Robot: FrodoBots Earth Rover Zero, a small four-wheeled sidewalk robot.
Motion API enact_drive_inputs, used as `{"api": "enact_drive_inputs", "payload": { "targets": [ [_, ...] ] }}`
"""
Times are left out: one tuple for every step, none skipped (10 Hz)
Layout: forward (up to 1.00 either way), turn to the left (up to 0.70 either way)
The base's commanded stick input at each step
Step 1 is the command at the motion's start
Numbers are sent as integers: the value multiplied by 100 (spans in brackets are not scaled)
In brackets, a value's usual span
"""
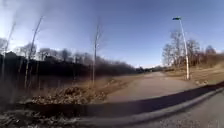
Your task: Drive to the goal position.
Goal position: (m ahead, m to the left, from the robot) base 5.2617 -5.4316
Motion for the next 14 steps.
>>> {"api": "enact_drive_inputs", "payload": {
  "targets": [
    [0,0],
    [0,0],
    [0,-13],
    [0,-100],
    [0,-100],
    [0,-100],
    [0,-100],
    [0,-100],
    [0,-100],
    [0,-100],
    [10,-94],
    [31,-81],
    [53,-68],
    [75,-55]
  ]
}}
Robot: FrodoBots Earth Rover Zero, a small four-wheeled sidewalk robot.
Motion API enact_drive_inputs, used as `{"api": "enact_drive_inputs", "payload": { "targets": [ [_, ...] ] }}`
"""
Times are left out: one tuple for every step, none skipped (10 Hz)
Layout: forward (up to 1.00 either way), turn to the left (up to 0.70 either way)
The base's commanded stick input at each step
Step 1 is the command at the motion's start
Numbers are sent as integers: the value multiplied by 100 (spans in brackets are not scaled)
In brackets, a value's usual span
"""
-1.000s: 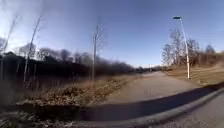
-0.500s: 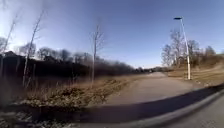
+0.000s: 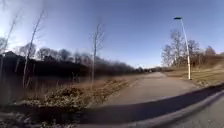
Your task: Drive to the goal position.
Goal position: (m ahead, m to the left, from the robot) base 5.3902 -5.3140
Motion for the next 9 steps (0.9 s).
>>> {"api": "enact_drive_inputs", "payload": {
  "targets": [
    [97,-42],
    [100,-40],
    [100,-40],
    [100,-40],
    [100,-40],
    [100,-40],
    [100,-40],
    [100,-40],
    [100,-40]
  ]
}}
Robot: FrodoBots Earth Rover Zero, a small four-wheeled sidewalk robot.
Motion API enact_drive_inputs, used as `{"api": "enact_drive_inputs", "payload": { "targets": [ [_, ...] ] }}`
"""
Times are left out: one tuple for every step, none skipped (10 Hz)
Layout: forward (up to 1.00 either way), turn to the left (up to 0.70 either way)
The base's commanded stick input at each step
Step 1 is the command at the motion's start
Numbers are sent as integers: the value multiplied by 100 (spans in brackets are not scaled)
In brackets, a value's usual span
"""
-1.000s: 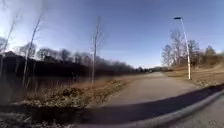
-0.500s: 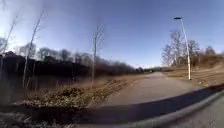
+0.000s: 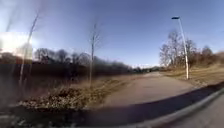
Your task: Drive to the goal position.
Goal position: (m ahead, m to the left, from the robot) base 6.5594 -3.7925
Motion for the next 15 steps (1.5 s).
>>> {"api": "enact_drive_inputs", "payload": {
  "targets": [
    [100,-40],
    [100,-40],
    [100,-40],
    [100,-40],
    [93,-37],
    [85,-34],
    [85,-34],
    [81,-34],
    [72,-35],
    [70,-35],
    [70,-35],
    [70,-35],
    [70,-35],
    [70,-35],
    [70,-35]
  ]
}}
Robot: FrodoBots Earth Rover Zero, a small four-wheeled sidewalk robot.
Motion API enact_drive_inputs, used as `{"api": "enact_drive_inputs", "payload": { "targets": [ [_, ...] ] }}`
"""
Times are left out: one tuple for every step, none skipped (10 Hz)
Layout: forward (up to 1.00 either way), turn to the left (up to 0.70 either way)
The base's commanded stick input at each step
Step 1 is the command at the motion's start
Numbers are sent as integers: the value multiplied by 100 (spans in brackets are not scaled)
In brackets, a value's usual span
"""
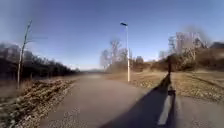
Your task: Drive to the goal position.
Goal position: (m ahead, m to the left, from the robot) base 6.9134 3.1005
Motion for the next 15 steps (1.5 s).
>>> {"api": "enact_drive_inputs", "payload": {
  "targets": [
    [70,-35],
    [70,-35],
    [70,-26],
    [70,-5],
    [70,0],
    [70,0],
    [70,9],
    [70,35],
    [70,35],
    [70,35],
    [70,35],
    [70,35],
    [70,35],
    [70,14],
    [70,0]
  ]
}}
